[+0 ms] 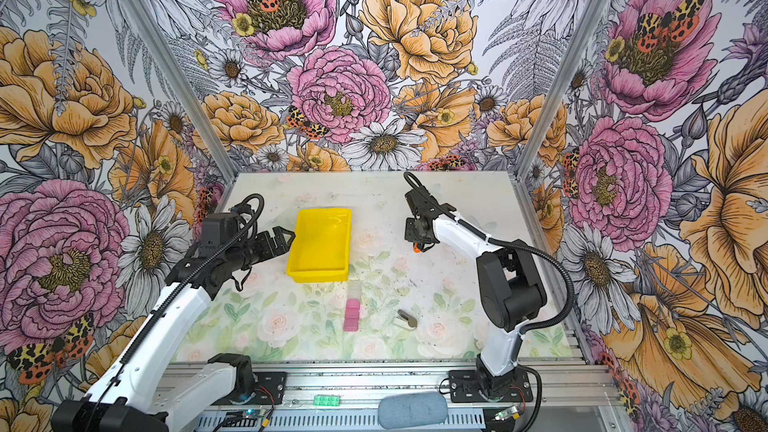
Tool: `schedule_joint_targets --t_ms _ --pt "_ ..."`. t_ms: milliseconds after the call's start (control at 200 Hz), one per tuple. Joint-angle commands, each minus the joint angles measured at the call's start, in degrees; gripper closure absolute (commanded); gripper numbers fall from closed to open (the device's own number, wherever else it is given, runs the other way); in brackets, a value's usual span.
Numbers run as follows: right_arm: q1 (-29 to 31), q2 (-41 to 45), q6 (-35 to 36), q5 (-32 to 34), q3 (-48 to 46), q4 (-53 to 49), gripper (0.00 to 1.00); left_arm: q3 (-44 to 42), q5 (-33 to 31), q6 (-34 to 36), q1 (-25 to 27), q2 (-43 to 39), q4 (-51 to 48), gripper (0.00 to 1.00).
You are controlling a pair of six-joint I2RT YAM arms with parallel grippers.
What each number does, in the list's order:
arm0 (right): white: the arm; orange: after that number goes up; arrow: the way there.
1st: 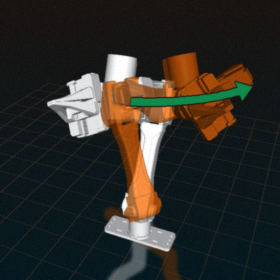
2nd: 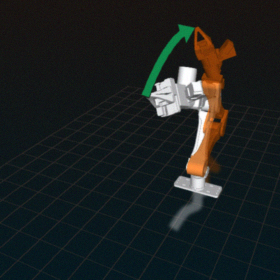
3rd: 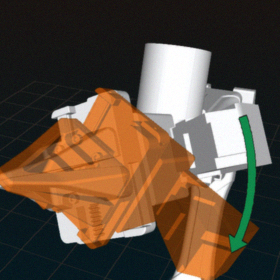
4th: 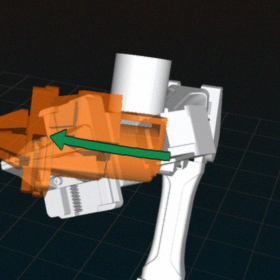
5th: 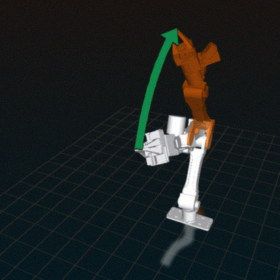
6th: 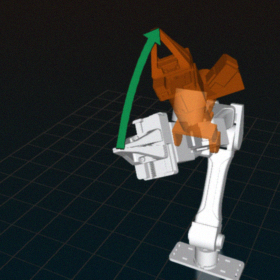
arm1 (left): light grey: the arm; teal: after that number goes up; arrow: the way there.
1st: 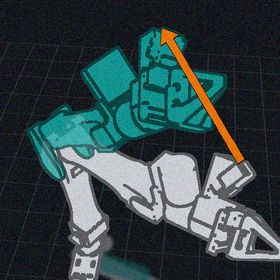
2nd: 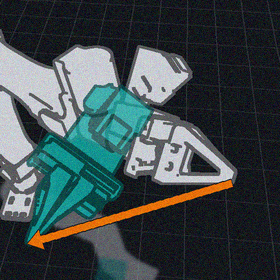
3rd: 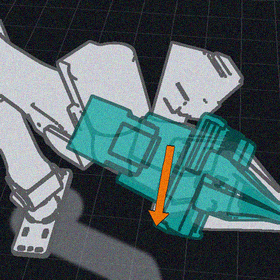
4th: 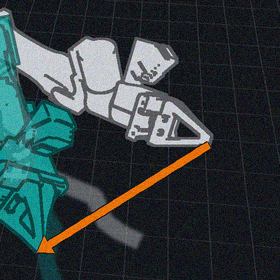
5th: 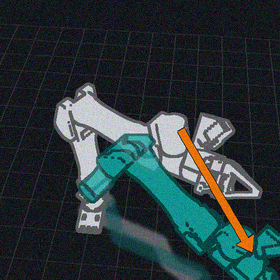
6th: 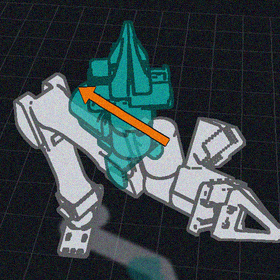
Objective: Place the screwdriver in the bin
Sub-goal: 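Lift the screwdriver with the right gripper and carry it over the yellow bin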
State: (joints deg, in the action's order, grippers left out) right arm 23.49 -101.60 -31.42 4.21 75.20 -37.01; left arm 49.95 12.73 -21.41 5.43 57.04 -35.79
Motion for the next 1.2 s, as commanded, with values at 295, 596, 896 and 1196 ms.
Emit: schedule_joint_targets --t_ms 295,596,896,1196 --pt "3.7 5.6 -1.5 -1.9 1.5 0.0 1.00 -1.7 -1.3 4.5 -2.6 0.4 1.3 0.01" --pt "9.4 4.4 -5.0 -2.4 4.5 0.0 1.00 -2.6 0.3 3.7 -6.0 2.7 2.1 0.01" --pt "14.9 -1.0 -8.9 -5.0 13.2 0.1 1.00 -4.5 1.9 5.0 -7.3 3.2 5.3 0.01" --pt "17.6 -9.4 -11.8 -10.7 23.9 0.0 1.00 -6.3 3.4 5.2 -7.5 4.3 8.4 0.02"
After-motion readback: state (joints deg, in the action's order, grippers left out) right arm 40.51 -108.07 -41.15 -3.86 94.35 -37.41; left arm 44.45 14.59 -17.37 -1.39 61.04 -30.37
